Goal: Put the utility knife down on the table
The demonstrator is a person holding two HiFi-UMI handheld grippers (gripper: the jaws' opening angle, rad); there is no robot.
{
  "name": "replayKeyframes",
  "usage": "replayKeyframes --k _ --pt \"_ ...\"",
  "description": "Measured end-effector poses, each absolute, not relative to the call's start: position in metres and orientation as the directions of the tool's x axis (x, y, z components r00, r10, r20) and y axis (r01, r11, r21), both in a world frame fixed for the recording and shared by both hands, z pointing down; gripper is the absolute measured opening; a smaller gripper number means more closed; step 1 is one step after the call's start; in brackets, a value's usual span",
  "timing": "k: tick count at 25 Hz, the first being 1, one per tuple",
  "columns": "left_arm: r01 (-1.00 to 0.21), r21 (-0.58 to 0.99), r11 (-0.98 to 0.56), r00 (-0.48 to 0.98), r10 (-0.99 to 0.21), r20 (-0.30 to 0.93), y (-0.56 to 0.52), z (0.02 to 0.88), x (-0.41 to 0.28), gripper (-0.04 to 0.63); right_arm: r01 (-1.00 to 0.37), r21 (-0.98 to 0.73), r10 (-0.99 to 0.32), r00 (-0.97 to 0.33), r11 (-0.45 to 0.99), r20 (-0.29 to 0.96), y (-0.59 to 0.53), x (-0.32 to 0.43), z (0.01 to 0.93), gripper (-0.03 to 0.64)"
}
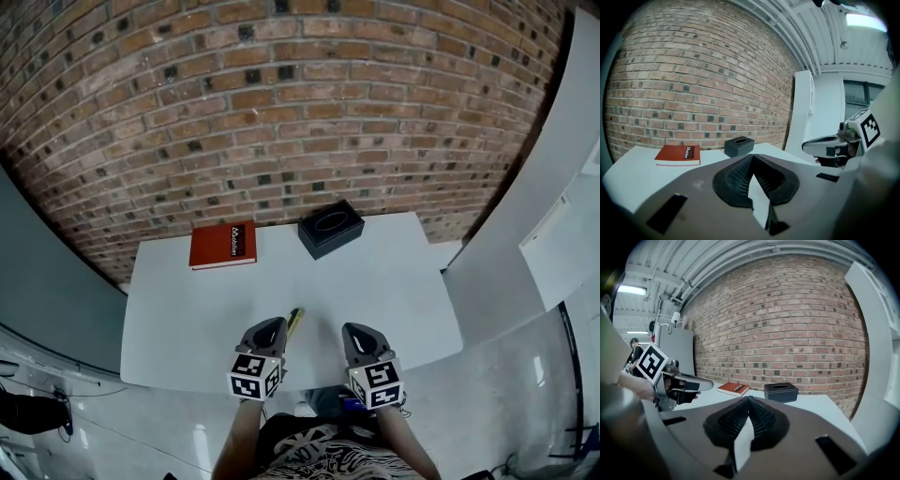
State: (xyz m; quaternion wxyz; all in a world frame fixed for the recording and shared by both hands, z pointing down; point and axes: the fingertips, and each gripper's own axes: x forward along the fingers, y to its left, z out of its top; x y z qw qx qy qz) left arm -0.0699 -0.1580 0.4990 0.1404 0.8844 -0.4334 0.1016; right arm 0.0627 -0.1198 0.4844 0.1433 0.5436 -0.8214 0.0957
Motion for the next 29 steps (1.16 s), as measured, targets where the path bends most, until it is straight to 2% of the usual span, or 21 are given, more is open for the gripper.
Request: replayKeyframes --k 29 --pt "-0.788 0.187 -0.587 0.614 -0.721 0.322 -0.147 0.506 -0.08 0.014 -0.932 -0.04 -0.866 -0.351 0.361 0.355 -0.108 0.066 0.491 0.0"
